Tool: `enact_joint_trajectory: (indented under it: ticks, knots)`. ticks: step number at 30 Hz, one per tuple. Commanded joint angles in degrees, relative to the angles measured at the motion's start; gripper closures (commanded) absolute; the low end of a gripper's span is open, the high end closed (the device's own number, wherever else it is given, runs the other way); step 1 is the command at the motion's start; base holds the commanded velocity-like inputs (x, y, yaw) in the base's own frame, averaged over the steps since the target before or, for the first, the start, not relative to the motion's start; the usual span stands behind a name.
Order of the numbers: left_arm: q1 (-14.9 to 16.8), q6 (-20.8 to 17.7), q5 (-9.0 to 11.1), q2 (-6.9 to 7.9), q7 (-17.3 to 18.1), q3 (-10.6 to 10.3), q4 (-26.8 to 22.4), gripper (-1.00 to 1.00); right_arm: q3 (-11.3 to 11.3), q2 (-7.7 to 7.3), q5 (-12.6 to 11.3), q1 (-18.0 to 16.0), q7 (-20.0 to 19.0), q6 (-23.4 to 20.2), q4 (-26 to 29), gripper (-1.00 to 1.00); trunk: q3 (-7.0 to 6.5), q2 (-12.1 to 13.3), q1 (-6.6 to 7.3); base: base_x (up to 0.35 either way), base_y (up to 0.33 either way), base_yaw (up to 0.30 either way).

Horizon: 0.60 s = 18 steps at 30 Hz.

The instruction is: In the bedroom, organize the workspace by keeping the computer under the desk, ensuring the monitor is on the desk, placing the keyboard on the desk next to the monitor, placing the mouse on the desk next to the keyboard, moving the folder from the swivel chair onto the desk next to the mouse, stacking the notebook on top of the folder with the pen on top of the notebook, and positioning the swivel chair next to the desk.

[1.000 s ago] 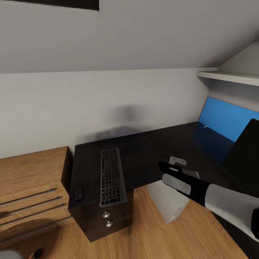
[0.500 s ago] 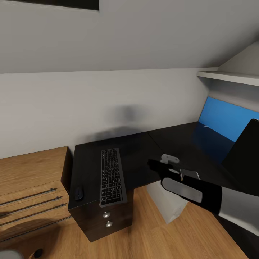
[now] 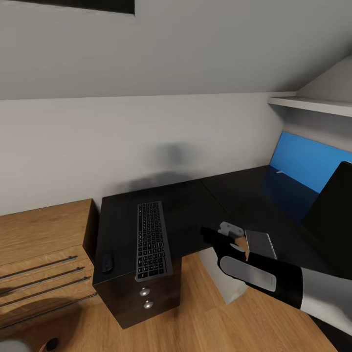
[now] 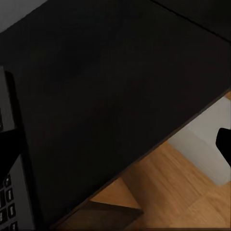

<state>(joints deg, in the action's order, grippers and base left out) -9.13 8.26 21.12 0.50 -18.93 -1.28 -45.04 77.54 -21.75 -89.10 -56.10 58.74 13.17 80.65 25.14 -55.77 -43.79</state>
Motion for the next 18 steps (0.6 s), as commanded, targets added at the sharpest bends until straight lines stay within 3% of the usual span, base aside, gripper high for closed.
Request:
enact_joint_trajectory:
  ticks: [1, 18]
  knots:
    - [0.0, 0.2, 0.5, 0.03, -0.2, -0.1, -0.1, -1.0, 0.2, 0.0, -0.3, 0.0, 0.0, 0.6, 0.1, -1.0, 0.06, 0.0, -0.01, 0.0, 0.0, 0.0]
    - [0.0, 0.3, 0.5, 0.03, -0.2, 0.1, -0.3, -1.0, 1.7, 0.09, 2.7, 0.4, 0.3, 2.8, 0.1, -1.0, 0.06, 0.0, -0.01, 0.0, 0.0, 0.0]
